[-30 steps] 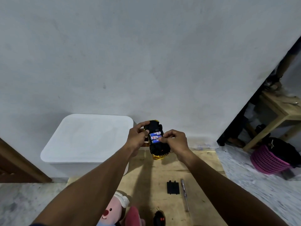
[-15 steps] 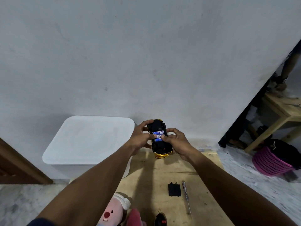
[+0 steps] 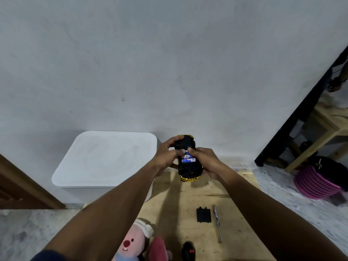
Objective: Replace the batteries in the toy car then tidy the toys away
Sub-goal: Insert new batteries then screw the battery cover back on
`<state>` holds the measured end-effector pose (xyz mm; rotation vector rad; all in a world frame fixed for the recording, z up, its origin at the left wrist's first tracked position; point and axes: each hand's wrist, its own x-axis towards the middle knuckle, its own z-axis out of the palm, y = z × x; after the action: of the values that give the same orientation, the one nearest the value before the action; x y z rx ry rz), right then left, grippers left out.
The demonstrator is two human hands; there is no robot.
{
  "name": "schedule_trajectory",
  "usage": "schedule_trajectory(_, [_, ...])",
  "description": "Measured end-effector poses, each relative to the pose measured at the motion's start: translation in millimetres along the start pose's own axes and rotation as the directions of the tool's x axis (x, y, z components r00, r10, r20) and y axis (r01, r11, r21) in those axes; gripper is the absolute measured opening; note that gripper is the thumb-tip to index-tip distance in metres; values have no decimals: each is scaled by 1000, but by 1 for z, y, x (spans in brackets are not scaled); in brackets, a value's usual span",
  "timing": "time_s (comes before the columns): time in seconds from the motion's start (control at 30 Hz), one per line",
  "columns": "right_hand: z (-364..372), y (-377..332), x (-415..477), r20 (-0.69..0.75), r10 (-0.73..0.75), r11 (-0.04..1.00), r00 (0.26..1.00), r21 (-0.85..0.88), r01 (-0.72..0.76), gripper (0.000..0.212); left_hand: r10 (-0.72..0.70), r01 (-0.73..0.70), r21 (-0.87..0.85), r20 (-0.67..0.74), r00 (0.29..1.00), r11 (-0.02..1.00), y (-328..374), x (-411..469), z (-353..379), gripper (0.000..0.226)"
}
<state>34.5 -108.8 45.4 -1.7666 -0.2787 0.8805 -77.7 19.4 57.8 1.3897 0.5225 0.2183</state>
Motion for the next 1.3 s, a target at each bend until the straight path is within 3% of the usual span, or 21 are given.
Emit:
schedule_trajectory(0.5, [3,0,1,-10,64,996,998,59,-63,13,24,-23,30,-49,999,999,-5,-4,3,60])
schedule_trajectory(0.6, [1,0,0,-14,26,999,1000,47,-26,20,27,-26,24,-57,998,999,-4,-3,3,59])
schedule_trajectory(0.83, [-11,0,-5,154,7,989,988,146,-29,33,-35,34,-25,-46,998,999,7,-2,-1,59])
schedule_trajectory(1.13, [-8,10,-1,33,26,997,999,66,-28,37,-32,33,32,-30,999,999,-3,-10,2,75])
schedule_trajectory(1.3, [-16,19,-2,204,81,990,976,94,-102,35,-76,76,14,-23,997,997,-11,-13,-1,73])
